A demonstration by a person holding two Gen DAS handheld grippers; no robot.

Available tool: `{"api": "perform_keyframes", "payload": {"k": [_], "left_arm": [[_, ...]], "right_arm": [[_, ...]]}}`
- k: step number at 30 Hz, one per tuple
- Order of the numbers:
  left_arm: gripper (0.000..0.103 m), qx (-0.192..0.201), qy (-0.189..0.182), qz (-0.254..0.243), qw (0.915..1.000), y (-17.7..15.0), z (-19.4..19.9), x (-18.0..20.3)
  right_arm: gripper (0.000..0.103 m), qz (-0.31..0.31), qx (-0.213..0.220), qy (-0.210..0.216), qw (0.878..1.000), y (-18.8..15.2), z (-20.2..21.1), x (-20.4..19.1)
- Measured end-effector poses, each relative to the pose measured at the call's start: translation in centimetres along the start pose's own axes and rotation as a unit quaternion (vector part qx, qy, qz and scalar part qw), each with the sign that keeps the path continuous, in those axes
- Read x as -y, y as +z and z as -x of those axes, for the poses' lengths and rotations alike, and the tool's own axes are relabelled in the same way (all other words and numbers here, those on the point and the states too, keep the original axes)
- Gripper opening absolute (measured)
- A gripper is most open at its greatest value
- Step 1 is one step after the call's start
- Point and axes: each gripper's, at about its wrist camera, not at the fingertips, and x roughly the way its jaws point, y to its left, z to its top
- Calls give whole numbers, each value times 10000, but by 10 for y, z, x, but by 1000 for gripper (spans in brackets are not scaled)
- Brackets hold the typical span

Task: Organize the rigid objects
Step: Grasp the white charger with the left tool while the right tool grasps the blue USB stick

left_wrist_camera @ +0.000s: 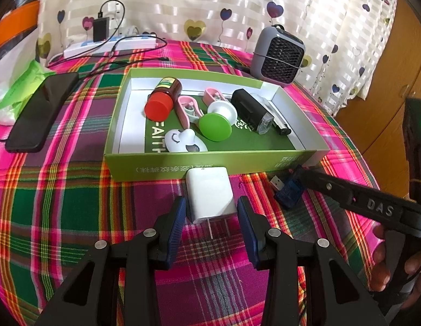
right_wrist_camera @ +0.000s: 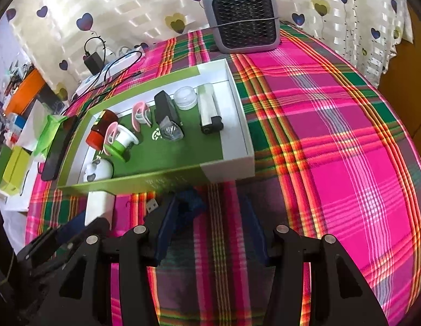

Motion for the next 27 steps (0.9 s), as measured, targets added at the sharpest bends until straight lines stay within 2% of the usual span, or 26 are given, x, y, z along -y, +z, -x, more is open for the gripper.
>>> {"api": "perform_keyframes", "payload": {"k": [4,12,17,19,27], "left_arm": [[39,2,3,-3,10000,-1,0,0],[39,1,23,-15,10000,-1,0,1],[39,0,26,-18,10000,-1,0,1],[39,-1,26,-18,10000,-1,0,1],[39,-2,20,-13,10000,0,0,1]], "right_arm": [[50,172,-71,297,9994,-7,3,2],[50,968,159,822,9918,-13,0,-3],[50,1329,292,979,9858,-9,-2,-11],[50,1411,254,1171,9827,-7,-3,-11],[50,1941,41,1469,9699,-16,-2,-17]]}}
